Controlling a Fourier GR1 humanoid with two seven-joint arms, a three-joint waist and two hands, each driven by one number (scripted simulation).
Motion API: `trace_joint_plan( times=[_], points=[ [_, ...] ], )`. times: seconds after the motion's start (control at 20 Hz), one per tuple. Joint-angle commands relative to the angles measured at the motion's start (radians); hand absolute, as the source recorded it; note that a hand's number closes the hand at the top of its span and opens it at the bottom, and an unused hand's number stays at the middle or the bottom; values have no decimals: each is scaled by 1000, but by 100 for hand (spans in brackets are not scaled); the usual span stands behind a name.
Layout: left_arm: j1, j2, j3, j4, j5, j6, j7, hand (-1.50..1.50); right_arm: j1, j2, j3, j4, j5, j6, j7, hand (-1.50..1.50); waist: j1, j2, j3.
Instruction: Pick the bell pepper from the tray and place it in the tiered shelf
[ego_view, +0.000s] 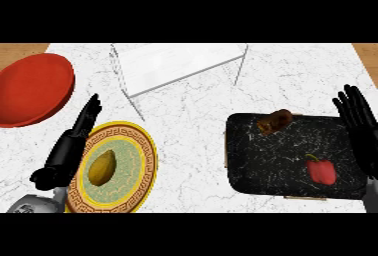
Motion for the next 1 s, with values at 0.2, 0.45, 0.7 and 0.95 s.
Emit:
trace_joint_plan(
  times=[0.2, 0.45, 0.7, 0.95],
  points=[
    [119, -43, 99, 144, 163, 16, 210, 0, 82, -196, -271, 3, -37, 62, -197, 150, -69, -17, -3],
    [85, -75, 98, 184, 235, -14, 341, 0, 192, -201, -331, 307, 38, -5, -183, 150, -44, -6, -1],
    [35, -90, 93, 174, 217, 10, 423, 0, 167, -235, -330, 550, 90, 209, -532, -150, -24, -13, -2],
    [51, -76, 127, 217, 227, -54, 382, 0, 278, -360, -310, 370, 99, 375, -479, -150, -35, -17, -6]
  ],
)
